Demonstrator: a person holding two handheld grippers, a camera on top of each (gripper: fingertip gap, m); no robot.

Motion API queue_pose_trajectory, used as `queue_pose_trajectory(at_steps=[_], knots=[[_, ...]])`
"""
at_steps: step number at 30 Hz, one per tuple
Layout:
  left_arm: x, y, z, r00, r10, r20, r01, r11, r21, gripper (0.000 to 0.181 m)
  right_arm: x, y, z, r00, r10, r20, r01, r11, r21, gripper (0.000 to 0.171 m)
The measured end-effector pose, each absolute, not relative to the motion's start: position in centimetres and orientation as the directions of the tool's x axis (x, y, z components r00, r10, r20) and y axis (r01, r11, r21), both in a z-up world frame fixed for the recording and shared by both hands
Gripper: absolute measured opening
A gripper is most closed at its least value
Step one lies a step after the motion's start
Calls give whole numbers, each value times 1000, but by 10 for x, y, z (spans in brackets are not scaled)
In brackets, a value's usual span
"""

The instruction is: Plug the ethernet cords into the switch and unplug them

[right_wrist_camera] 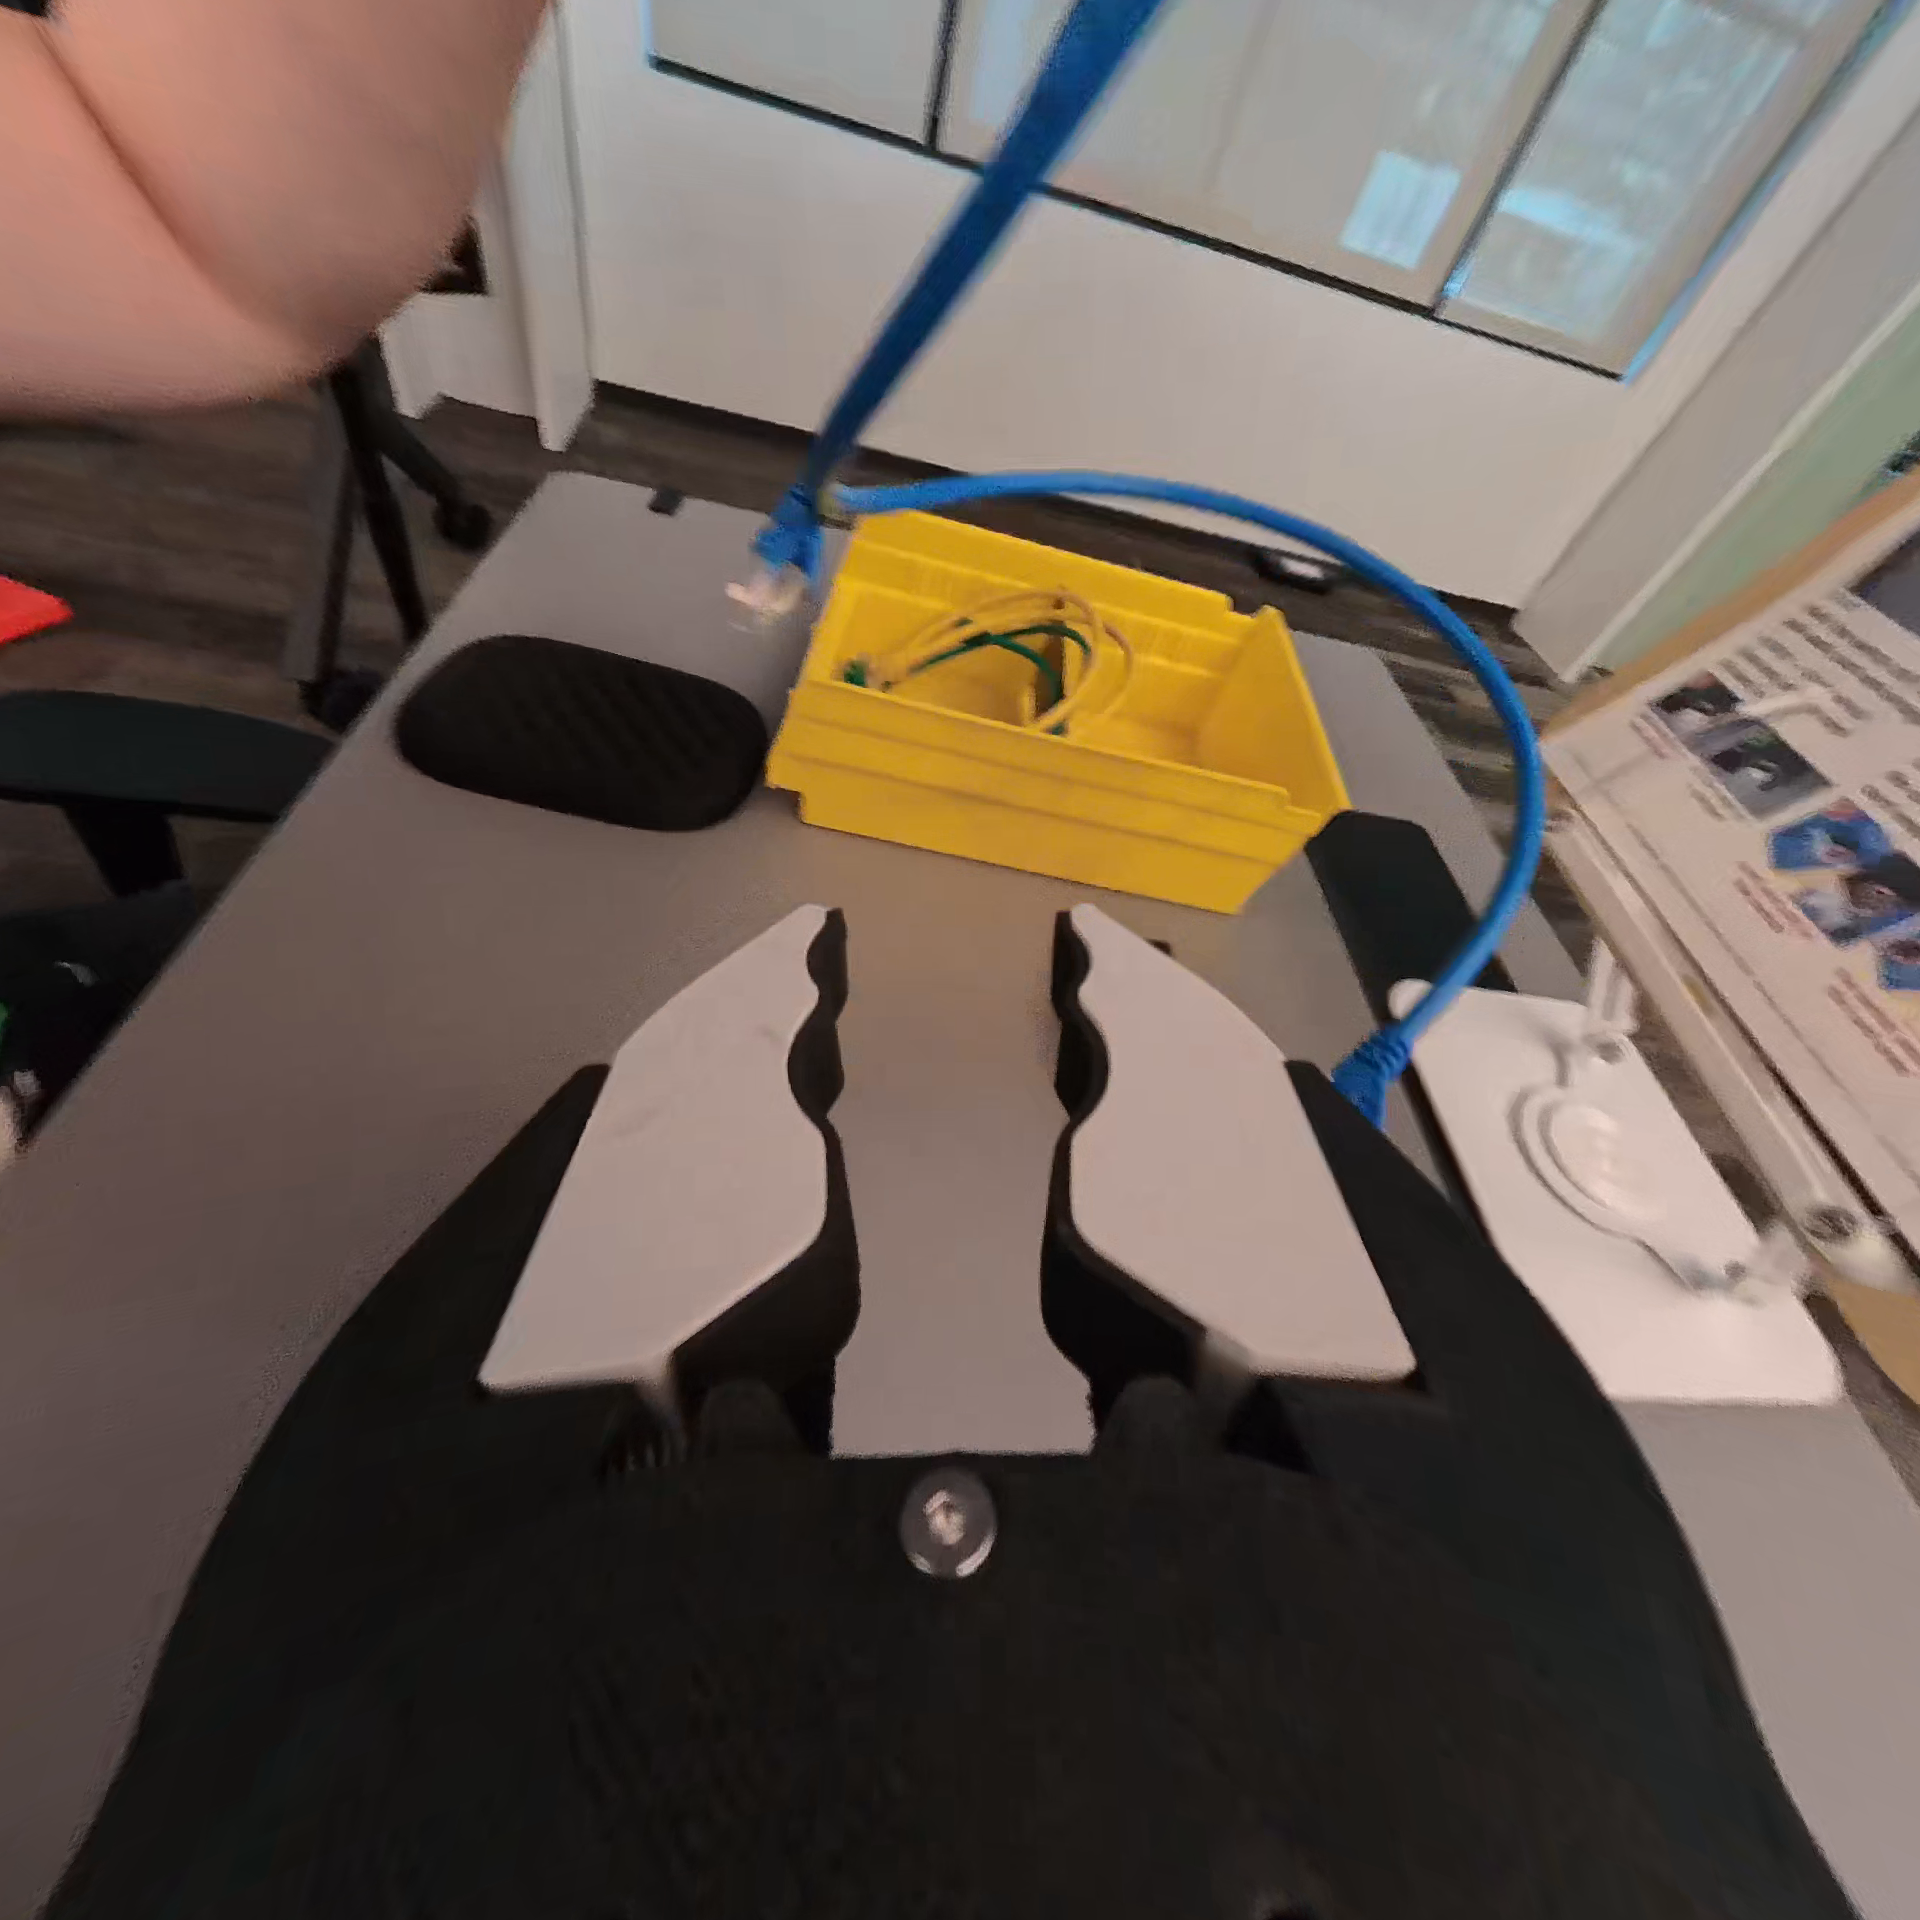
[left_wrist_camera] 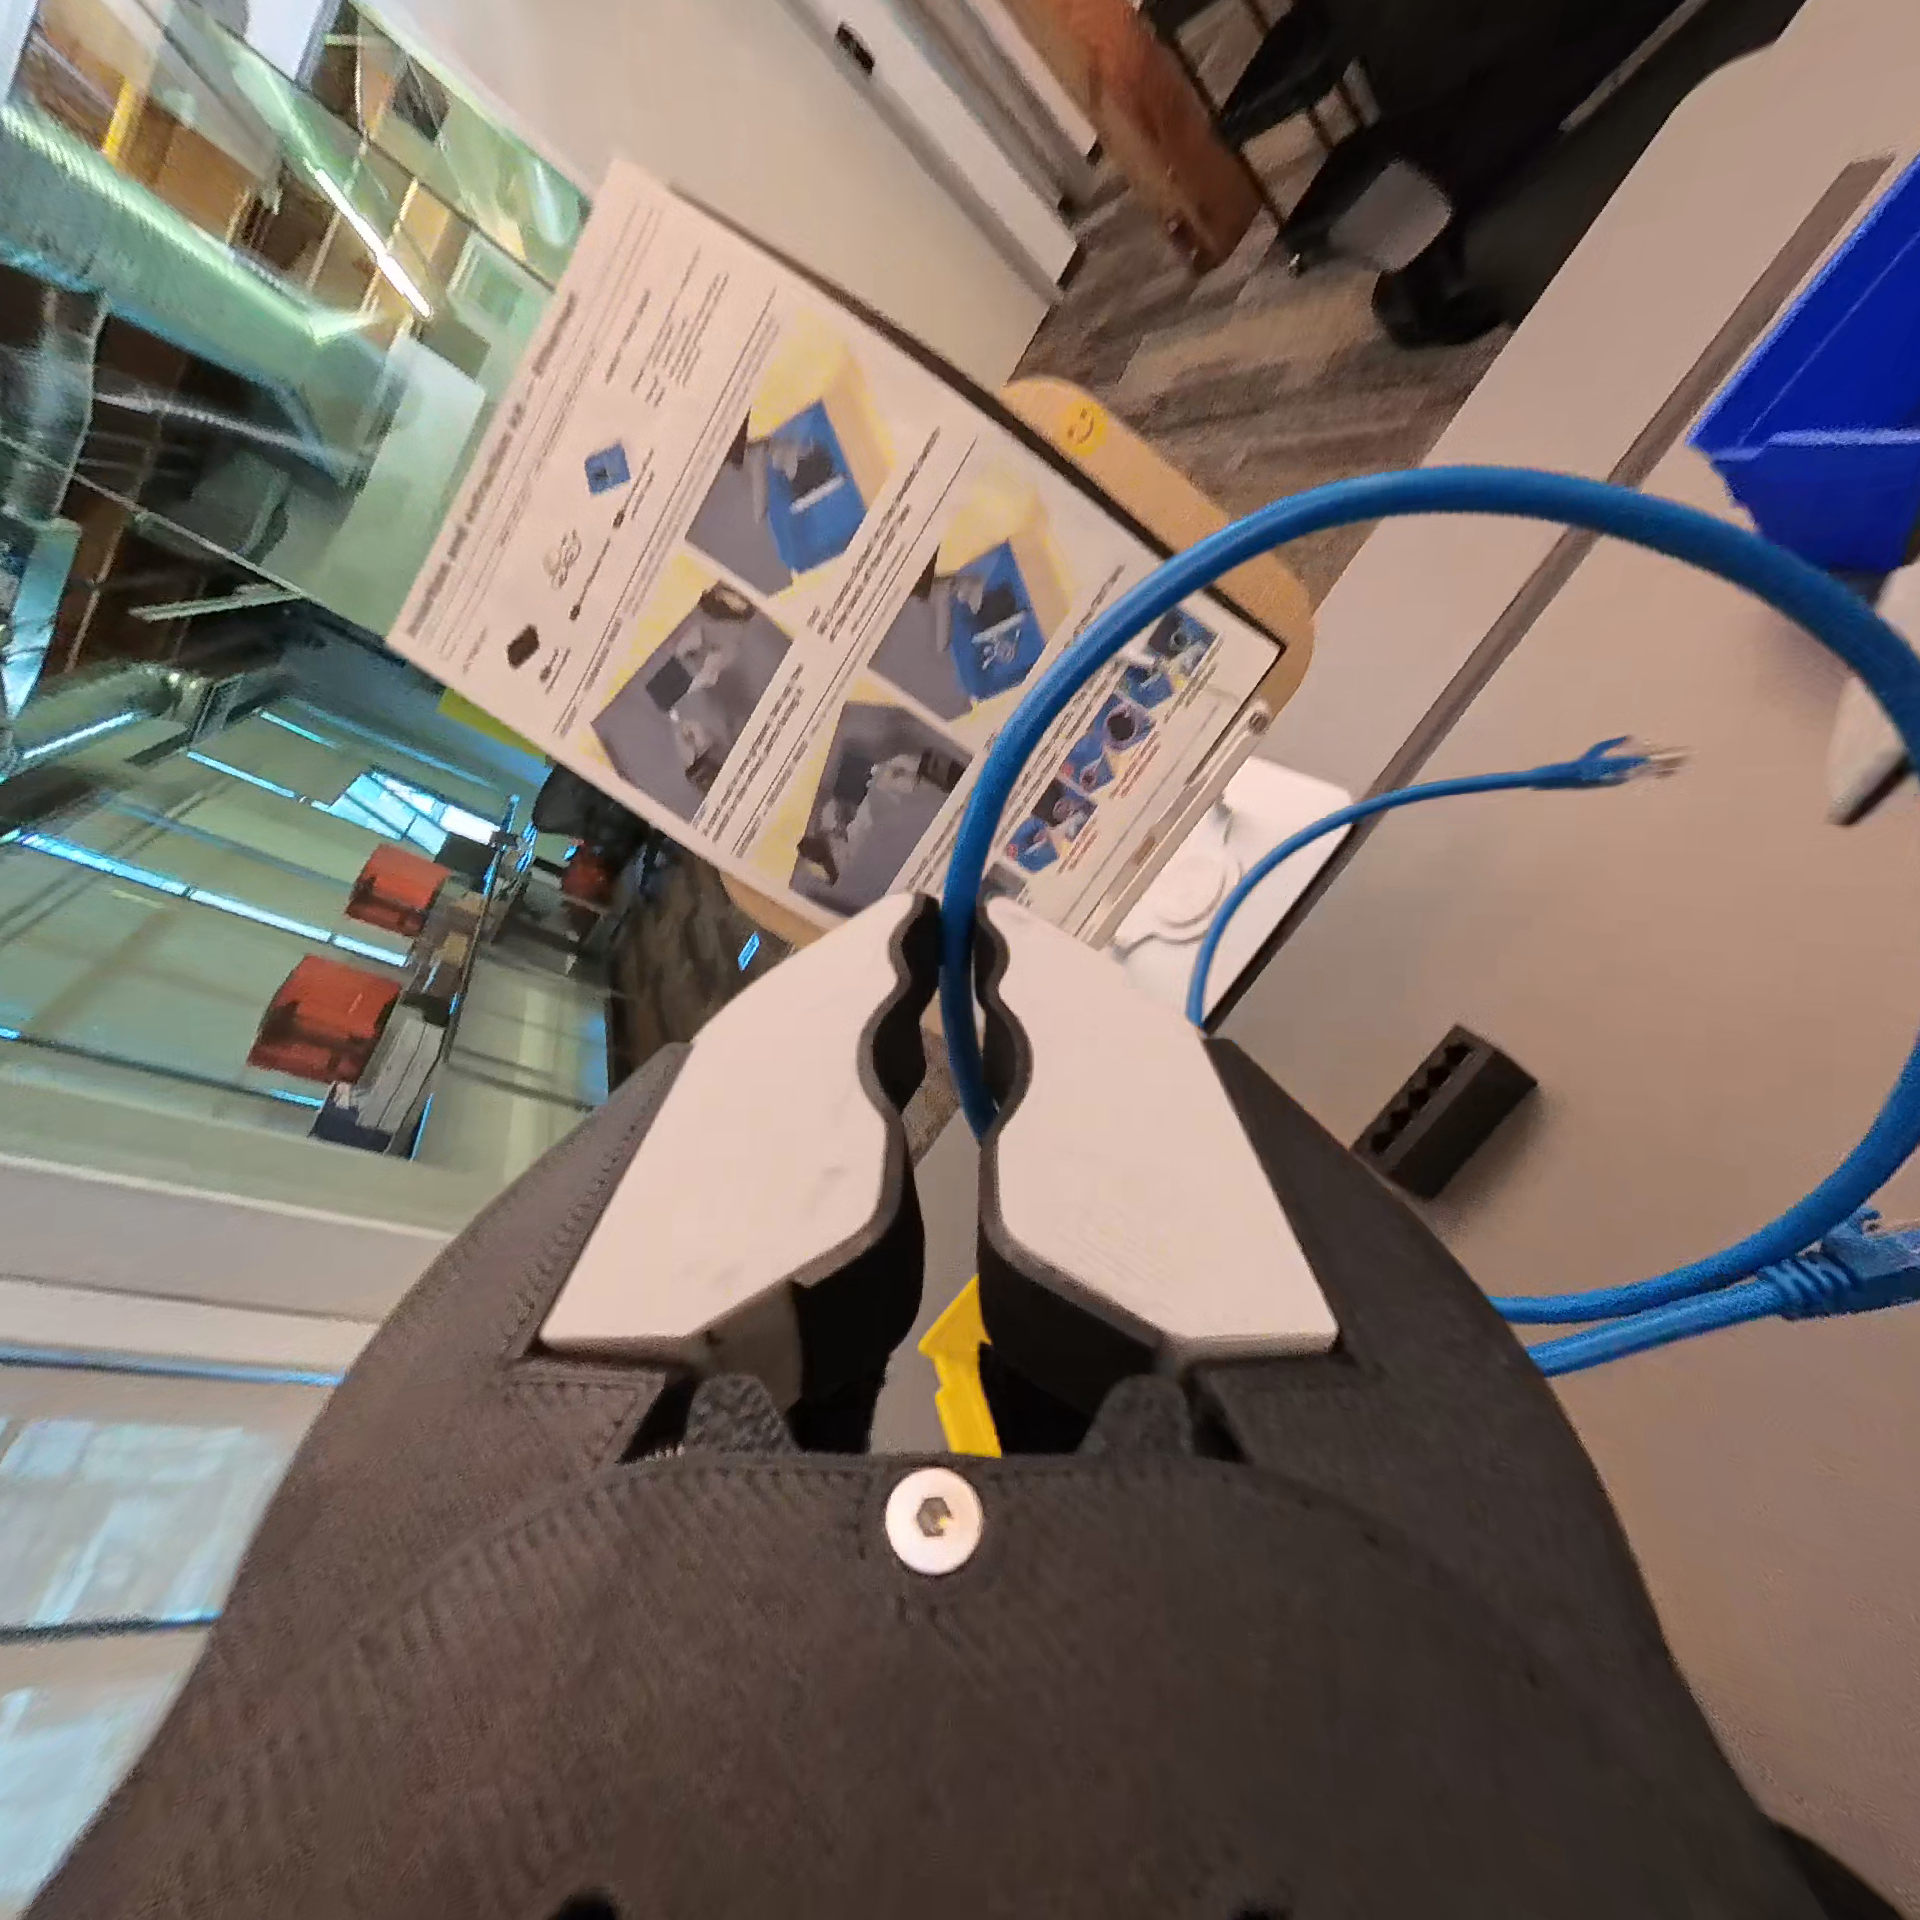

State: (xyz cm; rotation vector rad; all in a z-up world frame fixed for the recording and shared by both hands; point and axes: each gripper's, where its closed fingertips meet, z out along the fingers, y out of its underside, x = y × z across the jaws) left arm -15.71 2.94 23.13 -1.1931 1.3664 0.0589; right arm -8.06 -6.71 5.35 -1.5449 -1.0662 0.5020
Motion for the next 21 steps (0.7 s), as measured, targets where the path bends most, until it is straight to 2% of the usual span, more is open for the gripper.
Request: queue_pose_trajectory(at_steps=[4,7,10,15,21], knots=[[-145,24,238,284,-597,-750,-619,484,-619,5,-46,-52,65,633,750,190,282,5,-960,39],[-134,14,222,208,-685,-698,-612,466,-639,5,-17,-45,69,714,689,124,223,-57,-973,39],[-118,-3,169,65,-803,-592,-652,415,-634,5,12,-47,71,772,624,123,229,-92,-969,39],[-88,-26,64,-112,-879,-463,-714,396,-578,5,53,-64,85,836,524,163,241,-83,-967,39],[-56,-36,-41,-197,-909,-367,-790,369,-489,5,79,-81,101,874,457,164,209,-48,-977,39]])
